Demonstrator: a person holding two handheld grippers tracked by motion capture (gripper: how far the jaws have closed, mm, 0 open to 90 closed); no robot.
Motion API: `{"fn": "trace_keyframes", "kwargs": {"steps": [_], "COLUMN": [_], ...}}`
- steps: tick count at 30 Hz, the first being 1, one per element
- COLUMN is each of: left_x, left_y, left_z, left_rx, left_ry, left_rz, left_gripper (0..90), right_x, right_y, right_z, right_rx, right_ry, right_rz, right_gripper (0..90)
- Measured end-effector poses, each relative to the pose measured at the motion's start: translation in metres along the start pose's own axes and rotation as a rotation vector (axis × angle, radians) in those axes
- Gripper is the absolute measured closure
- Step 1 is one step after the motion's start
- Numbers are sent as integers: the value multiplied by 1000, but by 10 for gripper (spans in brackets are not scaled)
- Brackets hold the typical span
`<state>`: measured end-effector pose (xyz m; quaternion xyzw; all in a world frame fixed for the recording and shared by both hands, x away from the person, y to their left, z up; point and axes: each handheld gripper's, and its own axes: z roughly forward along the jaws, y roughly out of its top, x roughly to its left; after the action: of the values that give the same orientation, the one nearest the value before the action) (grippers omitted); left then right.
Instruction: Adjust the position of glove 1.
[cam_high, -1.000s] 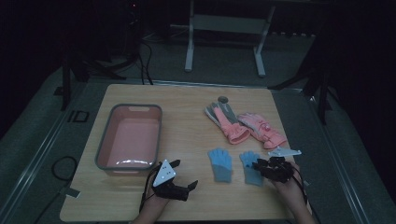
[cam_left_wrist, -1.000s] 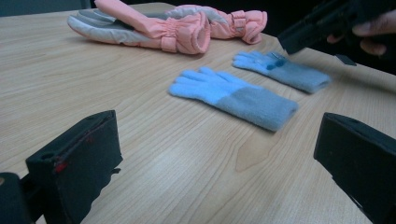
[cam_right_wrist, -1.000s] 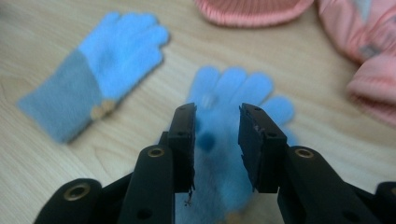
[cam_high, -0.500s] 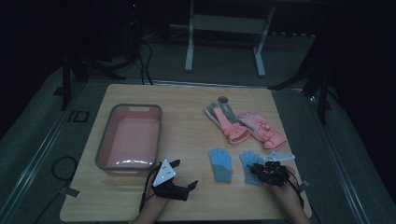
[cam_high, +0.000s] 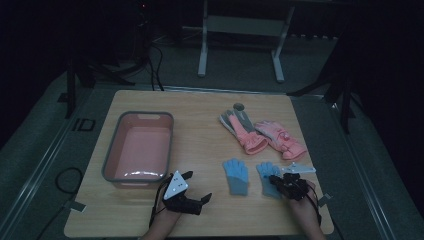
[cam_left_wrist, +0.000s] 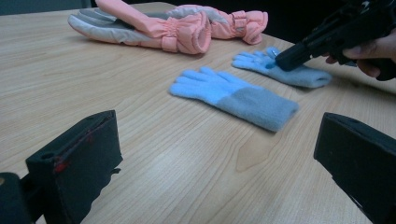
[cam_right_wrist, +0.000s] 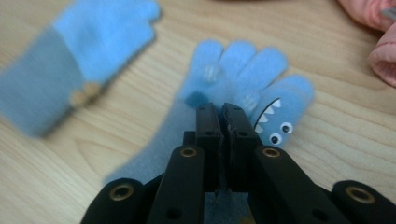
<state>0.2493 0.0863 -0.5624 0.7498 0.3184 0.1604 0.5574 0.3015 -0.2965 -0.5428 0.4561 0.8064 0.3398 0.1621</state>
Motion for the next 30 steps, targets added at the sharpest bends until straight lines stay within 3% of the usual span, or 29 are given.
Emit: {"fn": "trace_keyframes", "kwargs": {"steps": [6,15,23,30], "left_x": [0,0,0,0], "left_y": [0,0,0,0], "left_z": [0,0,0,0], "left_rx": [0,0,-2,-2], "left_ry": [1,1,1,2], "left_rz": [0,0,0,2], "left_gripper": [8,8,7,7], "right_x": [5,13,38,54], "right_y": [14,45,74,83], "right_z": [-16,-36,-47,-44], "right_rx": [-45,-113,-150,-161], "right_ry": [-20,-3,13,41], "right_rz": [4,15,-31,-29], "right_gripper": [865,865,865,865]}}
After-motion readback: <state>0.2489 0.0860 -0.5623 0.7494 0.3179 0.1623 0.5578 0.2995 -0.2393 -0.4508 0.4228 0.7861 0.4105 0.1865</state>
